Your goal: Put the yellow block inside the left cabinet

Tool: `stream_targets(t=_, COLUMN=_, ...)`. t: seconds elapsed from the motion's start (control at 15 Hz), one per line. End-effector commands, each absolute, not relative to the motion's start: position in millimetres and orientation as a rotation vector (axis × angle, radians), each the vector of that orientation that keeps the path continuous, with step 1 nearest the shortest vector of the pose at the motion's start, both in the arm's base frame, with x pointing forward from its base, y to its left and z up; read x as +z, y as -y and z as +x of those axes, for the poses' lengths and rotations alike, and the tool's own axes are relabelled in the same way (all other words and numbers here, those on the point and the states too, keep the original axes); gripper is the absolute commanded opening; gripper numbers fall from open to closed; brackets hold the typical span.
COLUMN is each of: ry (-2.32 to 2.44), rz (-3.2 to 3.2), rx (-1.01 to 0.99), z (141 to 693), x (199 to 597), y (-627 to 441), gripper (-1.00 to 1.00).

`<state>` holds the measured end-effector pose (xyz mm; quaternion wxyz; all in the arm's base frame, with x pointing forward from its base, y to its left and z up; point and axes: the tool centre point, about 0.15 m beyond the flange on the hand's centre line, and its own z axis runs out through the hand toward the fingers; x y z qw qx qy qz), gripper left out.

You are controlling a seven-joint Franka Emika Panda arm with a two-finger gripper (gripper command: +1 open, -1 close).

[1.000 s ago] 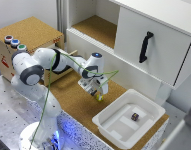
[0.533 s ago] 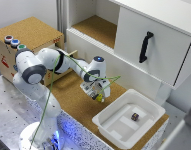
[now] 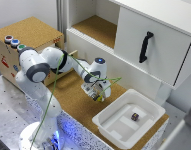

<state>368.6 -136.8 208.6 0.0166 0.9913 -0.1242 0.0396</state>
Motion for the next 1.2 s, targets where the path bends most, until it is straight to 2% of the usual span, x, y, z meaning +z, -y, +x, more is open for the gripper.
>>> stream_targets(t=0.0, ry=0.378, rz=3.116, rx=0.079, z=374.0, x=204.4, y=140.9, gripper=-1.00)
stream_targets(t=0.27, ry=0.296, rz=3.130, rx=0.183, z=389.5, x=238.7, y=119.8, gripper=-1.00)
stream_targets(t=0.53, ry=0.114, rz=3.152, rx=0.373, z=429.4, x=295.0, y=78.5, gripper=-1.00)
stream_targets(t=0.93, ry=-0.189, rz=3.148, rx=0.746, z=508.2, x=402.5, y=-8.6, gripper=-1.00)
stream_targets(t=1.13, ry=-0.315, rz=3.142, rx=0.842, z=534.2, x=437.5, y=-47.9, gripper=-1.00)
